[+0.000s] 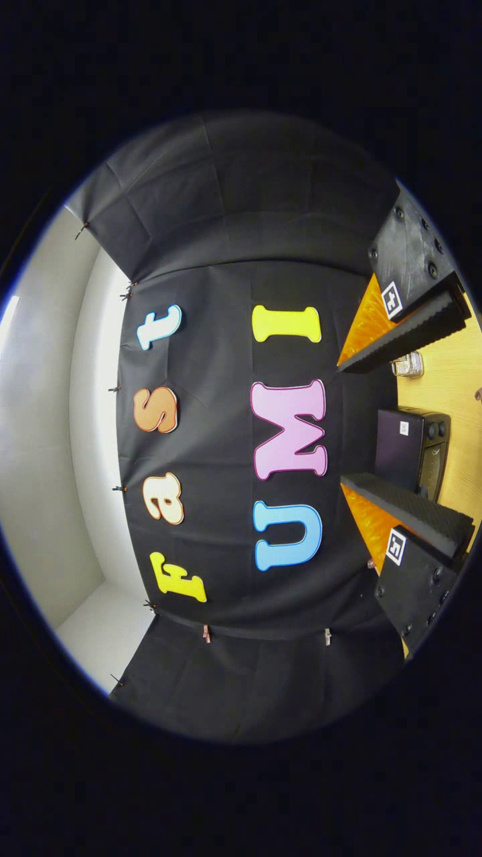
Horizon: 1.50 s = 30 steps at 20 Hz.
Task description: Open the toaster oven, put the food inside, and close the toaster oven door.
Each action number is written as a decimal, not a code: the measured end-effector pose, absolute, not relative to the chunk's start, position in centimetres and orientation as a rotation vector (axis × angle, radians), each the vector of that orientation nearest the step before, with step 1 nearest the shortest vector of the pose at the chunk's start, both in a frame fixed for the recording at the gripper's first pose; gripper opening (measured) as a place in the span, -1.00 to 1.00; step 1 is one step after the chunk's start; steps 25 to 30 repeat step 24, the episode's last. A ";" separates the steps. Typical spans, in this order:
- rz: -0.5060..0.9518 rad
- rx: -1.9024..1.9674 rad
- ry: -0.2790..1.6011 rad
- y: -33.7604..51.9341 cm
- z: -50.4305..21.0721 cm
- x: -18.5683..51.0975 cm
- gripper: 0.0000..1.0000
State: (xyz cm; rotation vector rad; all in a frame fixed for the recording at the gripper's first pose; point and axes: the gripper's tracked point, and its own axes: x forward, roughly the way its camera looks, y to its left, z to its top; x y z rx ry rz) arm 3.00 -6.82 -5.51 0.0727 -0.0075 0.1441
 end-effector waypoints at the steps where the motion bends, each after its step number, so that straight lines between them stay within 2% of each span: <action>1: 0.145 0.074 -0.004 -6.7 -5.6 3.0 0.94; 30: 0.154 0.035 -0.046 -6.1 -4.5 4.8 0.94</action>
